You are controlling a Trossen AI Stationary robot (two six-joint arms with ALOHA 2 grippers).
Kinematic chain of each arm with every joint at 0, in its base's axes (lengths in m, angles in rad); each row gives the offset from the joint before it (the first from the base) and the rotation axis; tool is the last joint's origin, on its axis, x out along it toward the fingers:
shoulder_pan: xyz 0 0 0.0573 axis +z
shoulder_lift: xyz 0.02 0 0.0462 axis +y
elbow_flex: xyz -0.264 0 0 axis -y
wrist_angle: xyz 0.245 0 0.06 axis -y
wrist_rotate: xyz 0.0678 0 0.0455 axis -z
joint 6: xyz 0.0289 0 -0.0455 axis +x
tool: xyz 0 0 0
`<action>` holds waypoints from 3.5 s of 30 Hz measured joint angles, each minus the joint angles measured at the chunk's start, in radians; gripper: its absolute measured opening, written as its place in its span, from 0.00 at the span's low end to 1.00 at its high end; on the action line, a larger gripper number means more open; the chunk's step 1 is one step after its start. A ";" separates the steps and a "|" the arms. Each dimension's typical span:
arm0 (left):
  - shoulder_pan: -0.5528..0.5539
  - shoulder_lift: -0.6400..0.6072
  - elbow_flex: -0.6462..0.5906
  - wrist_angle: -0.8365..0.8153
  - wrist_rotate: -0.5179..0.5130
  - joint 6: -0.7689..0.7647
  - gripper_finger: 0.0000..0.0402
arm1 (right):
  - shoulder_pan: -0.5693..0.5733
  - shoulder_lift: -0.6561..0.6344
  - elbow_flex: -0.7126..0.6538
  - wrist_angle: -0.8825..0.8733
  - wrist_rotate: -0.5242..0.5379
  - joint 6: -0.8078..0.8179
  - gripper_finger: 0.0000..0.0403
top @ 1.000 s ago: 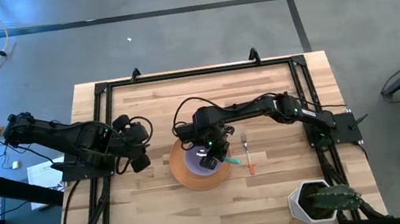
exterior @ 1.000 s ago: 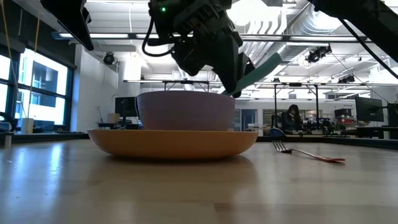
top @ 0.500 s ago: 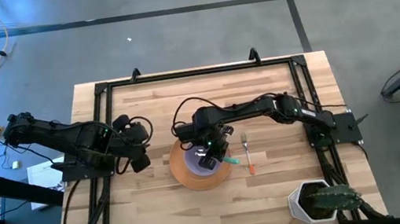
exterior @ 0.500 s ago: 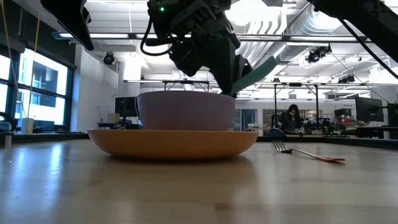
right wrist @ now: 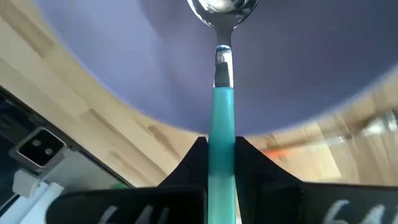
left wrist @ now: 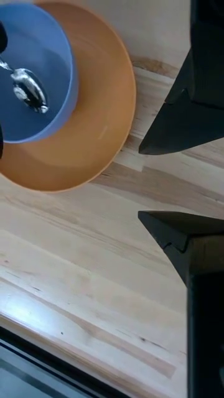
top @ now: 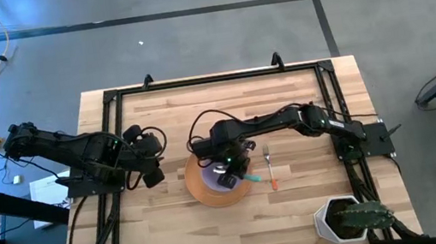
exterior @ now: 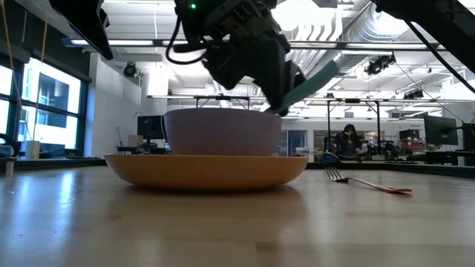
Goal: Set table place
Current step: Put the blue spoon into the purple bowl on the orange plate, then return to Home Position
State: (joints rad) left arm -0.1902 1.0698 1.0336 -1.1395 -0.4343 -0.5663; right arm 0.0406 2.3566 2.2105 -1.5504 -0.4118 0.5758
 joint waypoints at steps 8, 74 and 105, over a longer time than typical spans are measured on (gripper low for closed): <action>0.000 0.000 0.000 0.024 0.000 0.009 0.36 | 0.000 0.000 -0.001 -0.009 -0.008 0.000 0.03; 0.000 -0.417 -0.494 0.608 0.155 0.085 0.08 | 0.137 -0.560 0.146 -0.021 0.869 0.071 0.01; 0.000 -0.987 -0.941 0.905 0.109 0.038 0.00 | 0.638 -1.682 -1.448 1.151 1.427 0.123 0.00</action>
State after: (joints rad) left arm -0.1902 0.0824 0.0925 -0.2350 -0.3248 -0.5280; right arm 0.6791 0.6743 0.7623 -0.3998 1.0149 0.6990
